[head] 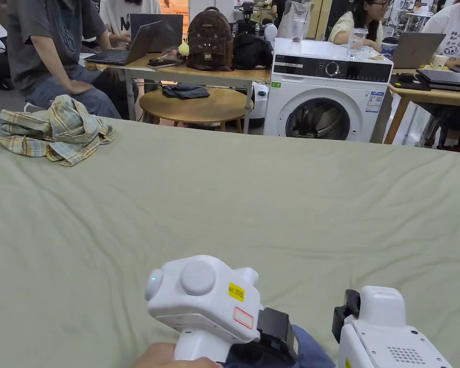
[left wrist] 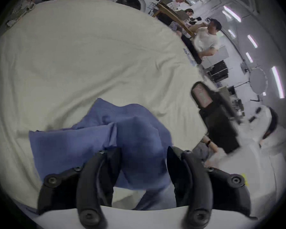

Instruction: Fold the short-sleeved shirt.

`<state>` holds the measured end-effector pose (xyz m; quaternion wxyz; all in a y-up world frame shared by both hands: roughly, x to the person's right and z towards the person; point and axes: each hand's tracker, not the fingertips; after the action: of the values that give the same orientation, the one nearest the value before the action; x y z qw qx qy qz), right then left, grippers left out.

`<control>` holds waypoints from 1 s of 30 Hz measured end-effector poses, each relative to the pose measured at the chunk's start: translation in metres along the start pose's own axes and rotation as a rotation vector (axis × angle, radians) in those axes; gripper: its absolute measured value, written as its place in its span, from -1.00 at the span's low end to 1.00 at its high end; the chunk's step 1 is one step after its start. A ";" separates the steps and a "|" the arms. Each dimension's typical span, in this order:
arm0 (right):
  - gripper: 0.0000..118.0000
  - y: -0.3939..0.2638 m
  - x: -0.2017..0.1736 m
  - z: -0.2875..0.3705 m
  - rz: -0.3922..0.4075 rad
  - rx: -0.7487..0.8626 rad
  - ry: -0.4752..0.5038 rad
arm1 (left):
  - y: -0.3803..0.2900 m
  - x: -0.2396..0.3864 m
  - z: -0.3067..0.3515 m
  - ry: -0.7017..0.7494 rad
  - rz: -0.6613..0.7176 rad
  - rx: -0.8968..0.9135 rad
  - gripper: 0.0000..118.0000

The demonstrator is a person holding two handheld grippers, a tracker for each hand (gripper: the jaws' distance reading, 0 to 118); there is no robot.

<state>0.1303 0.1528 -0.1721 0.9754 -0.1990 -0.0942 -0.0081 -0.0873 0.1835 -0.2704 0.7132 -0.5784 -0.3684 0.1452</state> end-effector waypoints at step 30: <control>-1.00 0.002 0.002 -0.005 -0.017 0.015 0.014 | -0.012 -0.041 -0.084 -0.188 0.082 0.050 -1.00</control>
<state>0.1333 0.1531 -0.1773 0.9774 -0.1909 -0.0893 -0.0171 -0.0592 0.0936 -0.2789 0.6832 -0.5587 -0.4061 0.2370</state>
